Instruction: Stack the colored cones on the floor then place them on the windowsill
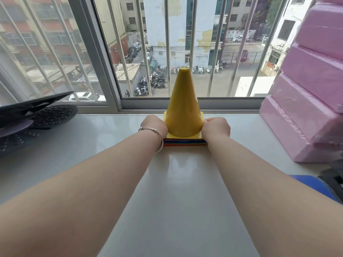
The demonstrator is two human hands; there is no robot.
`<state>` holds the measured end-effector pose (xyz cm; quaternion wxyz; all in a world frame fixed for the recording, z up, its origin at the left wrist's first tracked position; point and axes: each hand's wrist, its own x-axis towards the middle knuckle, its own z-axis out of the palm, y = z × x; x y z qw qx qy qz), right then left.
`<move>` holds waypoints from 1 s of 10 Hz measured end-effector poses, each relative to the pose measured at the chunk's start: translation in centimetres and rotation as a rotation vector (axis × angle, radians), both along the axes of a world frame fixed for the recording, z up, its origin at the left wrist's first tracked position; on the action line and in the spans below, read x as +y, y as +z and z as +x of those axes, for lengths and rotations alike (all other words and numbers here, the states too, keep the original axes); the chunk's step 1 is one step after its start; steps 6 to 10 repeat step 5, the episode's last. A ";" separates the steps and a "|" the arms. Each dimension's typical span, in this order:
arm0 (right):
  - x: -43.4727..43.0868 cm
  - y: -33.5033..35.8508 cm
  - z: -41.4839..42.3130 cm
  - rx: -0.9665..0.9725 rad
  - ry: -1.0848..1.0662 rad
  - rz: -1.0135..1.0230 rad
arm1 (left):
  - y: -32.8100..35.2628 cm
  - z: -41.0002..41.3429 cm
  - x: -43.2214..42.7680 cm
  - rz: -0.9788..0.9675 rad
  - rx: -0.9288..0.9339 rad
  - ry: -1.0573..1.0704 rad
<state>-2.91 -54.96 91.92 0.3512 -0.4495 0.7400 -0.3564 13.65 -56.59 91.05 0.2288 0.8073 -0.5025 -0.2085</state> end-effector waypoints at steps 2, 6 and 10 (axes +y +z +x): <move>0.5 0.0 0.0 0.182 0.087 -0.017 | 0.4 0.0 1.4 -0.058 -0.010 -0.056; 5.1 1.2 0.4 0.535 0.141 -0.257 | 2.0 0.6 4.9 -0.142 -0.482 -0.109; 5.1 1.2 0.4 0.535 0.141 -0.257 | 2.0 0.6 4.9 -0.142 -0.482 -0.109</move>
